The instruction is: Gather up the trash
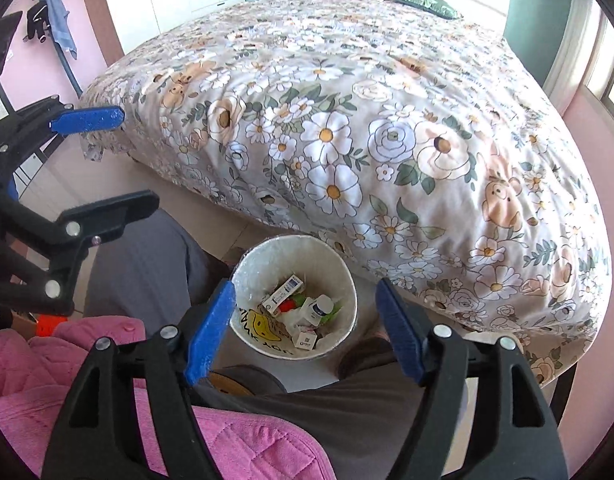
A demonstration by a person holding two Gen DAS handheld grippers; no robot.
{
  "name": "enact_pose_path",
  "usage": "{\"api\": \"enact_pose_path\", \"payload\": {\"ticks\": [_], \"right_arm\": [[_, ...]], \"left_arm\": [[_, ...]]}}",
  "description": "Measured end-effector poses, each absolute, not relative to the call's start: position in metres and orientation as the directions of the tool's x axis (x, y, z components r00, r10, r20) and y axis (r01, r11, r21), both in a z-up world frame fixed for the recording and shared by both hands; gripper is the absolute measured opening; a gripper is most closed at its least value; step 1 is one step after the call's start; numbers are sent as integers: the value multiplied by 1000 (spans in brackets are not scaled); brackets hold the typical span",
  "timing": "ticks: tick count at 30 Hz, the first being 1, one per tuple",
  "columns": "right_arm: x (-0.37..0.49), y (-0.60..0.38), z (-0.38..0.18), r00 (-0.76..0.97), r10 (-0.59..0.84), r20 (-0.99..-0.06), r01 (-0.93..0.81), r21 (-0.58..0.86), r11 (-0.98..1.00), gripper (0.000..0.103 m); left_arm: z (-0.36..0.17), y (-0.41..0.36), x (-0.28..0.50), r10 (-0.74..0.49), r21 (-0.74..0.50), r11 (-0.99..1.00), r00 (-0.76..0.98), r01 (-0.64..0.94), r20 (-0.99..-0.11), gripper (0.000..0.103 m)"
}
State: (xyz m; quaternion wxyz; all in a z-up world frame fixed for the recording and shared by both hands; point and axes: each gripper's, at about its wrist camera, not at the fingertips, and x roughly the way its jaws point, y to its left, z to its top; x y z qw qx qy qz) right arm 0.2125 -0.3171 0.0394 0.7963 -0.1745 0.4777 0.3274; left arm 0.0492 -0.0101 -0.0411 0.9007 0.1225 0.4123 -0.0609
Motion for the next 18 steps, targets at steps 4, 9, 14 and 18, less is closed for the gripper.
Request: {"api": "enact_pose_path", "payload": {"ticks": [4, 9, 14, 18], "right_arm": [[189, -317, 59, 457, 335, -824, -664, -66, 745, 82], [166, -321, 76, 563, 291, -774, -604, -144, 784, 83], [156, -325, 83, 597, 299, -744, -570, -132, 811, 83], [155, -323, 83, 602, 299, -740, -563, -129, 816, 83]], "left_arm": [[-33, -13, 34, 38, 230, 953, 677, 196, -735, 93], [-27, -13, 21, 47, 230, 957, 684, 179, -728, 93], [-30, -11, 15, 27, 190, 967, 670, 171, -742, 93], [-34, -10, 15, 22, 175, 970, 662, 166, -749, 93]]}}
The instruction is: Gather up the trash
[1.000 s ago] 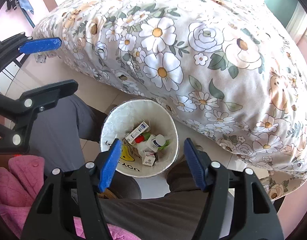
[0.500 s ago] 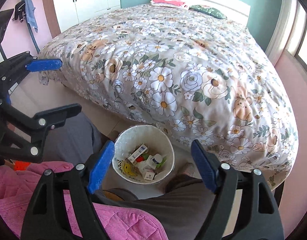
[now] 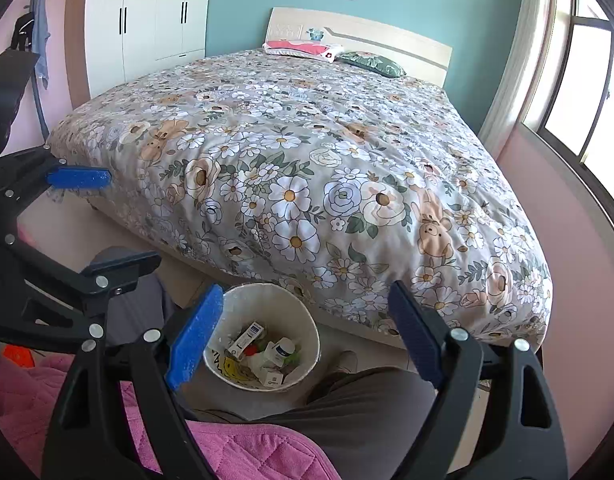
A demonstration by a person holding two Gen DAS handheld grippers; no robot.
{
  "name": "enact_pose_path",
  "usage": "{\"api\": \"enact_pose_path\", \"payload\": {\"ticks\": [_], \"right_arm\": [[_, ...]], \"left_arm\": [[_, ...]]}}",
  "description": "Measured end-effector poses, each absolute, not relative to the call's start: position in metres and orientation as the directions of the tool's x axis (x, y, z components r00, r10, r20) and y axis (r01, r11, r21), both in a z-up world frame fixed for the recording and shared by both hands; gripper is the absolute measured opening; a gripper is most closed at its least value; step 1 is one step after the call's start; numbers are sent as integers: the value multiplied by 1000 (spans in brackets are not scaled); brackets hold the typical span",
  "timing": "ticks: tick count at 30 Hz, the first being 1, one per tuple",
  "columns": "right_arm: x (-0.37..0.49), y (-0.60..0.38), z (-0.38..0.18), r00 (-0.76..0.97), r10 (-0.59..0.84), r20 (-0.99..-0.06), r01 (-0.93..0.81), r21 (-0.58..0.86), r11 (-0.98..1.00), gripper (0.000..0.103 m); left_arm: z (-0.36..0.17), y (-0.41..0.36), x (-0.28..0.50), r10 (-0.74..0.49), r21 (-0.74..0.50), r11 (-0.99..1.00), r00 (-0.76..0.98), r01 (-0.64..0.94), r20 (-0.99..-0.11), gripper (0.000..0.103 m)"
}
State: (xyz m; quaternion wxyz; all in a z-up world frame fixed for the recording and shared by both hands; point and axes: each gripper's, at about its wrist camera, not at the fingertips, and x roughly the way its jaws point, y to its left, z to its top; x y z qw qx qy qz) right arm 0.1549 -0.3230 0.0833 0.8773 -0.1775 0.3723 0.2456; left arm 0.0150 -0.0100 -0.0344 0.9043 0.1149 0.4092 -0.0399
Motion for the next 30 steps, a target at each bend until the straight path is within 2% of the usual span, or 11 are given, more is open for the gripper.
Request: {"api": "enact_pose_path", "payload": {"ticks": [30], "right_arm": [[143, -327, 88, 625, 288, -726, -531, -124, 839, 83]], "left_arm": [[-31, -3, 13, 61, 189, 975, 668, 121, -742, 93]]}}
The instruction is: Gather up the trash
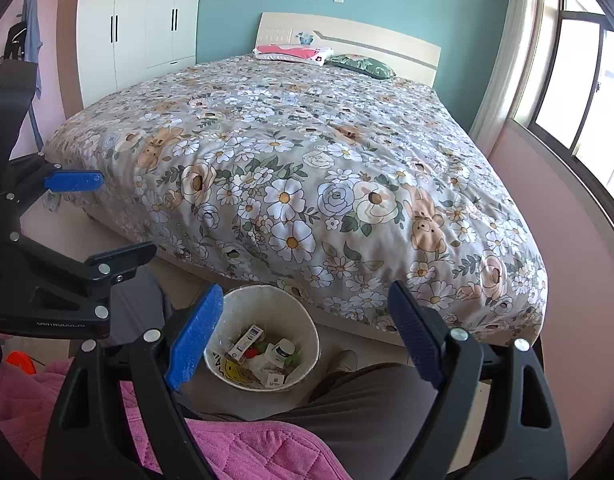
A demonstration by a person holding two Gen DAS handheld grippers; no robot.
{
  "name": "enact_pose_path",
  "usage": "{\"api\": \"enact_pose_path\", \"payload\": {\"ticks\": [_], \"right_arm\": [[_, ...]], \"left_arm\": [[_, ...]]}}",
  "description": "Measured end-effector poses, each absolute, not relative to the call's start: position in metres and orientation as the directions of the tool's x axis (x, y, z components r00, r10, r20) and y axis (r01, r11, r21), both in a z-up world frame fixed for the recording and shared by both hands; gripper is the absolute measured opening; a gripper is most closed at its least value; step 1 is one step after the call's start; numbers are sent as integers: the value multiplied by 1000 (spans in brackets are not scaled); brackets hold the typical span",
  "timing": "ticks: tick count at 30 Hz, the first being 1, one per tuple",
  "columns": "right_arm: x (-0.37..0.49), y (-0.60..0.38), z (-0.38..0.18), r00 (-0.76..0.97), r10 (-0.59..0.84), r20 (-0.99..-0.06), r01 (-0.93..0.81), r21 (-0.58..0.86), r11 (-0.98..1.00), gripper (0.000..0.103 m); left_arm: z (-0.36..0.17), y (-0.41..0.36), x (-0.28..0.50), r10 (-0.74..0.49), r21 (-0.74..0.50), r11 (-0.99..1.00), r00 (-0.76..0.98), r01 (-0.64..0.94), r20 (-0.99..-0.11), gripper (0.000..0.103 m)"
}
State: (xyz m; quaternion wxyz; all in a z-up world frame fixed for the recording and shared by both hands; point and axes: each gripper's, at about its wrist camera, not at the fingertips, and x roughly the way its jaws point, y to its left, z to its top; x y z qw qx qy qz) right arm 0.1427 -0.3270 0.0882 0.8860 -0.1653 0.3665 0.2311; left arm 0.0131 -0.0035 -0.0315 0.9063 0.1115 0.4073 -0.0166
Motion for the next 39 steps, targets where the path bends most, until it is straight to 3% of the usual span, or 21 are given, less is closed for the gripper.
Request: {"api": "enact_pose_path", "payload": {"ticks": [39], "right_arm": [[142, -324, 85, 622, 292, -727, -551, -141, 823, 83]], "left_arm": [[-29, -7, 11, 60, 184, 976, 669, 117, -741, 93]]}}
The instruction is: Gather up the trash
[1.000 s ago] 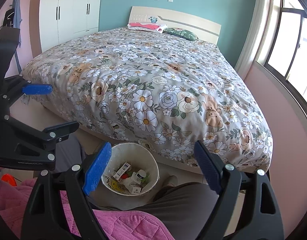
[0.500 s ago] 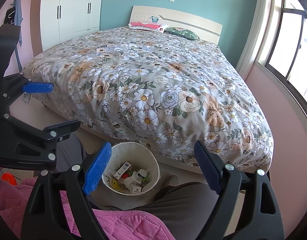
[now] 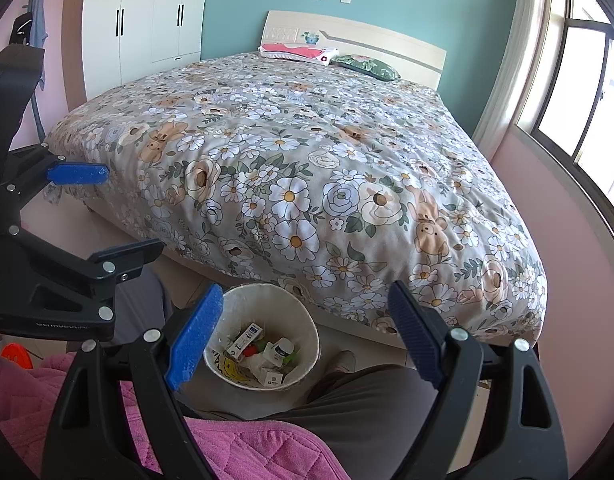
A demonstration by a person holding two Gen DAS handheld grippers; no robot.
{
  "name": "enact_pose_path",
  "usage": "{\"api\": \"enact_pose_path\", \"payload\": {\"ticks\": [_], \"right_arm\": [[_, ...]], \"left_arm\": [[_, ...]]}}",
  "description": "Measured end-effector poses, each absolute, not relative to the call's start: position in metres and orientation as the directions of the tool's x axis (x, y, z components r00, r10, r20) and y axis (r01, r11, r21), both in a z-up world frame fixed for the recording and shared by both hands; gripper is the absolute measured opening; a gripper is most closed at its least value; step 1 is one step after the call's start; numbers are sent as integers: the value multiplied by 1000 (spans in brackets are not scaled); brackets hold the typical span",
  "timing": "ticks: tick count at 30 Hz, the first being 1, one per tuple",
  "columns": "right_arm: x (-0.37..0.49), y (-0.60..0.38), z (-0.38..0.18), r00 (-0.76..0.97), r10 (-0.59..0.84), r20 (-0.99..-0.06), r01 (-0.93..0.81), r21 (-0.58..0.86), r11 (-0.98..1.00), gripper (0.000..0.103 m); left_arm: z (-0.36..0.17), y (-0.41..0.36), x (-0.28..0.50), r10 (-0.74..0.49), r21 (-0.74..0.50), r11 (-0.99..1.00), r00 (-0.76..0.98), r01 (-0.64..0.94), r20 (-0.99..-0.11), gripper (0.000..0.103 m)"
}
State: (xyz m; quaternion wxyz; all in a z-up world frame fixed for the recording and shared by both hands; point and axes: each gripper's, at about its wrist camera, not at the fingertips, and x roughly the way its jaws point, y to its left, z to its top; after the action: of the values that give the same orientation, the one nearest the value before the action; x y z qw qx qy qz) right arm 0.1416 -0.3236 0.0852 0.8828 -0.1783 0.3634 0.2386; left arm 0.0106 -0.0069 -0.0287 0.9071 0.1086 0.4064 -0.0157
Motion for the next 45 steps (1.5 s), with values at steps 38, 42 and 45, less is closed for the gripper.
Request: {"api": "enact_pose_path", "payload": {"ticks": [38, 42, 45], "right_arm": [[146, -324, 86, 612, 297, -733, -555, -131, 821, 83], [145, -325, 85, 610, 297, -735, -555, -128, 822, 83], [146, -325, 85, 610, 298, -734, -555, -129, 822, 83]], "left_arm": [[-28, -17, 12, 34, 171, 975, 668, 141, -744, 94], [-28, -15, 11, 31, 164, 977, 671, 135, -741, 94], [-29, -15, 11, 33, 167, 976, 668, 137, -743, 94]]}}
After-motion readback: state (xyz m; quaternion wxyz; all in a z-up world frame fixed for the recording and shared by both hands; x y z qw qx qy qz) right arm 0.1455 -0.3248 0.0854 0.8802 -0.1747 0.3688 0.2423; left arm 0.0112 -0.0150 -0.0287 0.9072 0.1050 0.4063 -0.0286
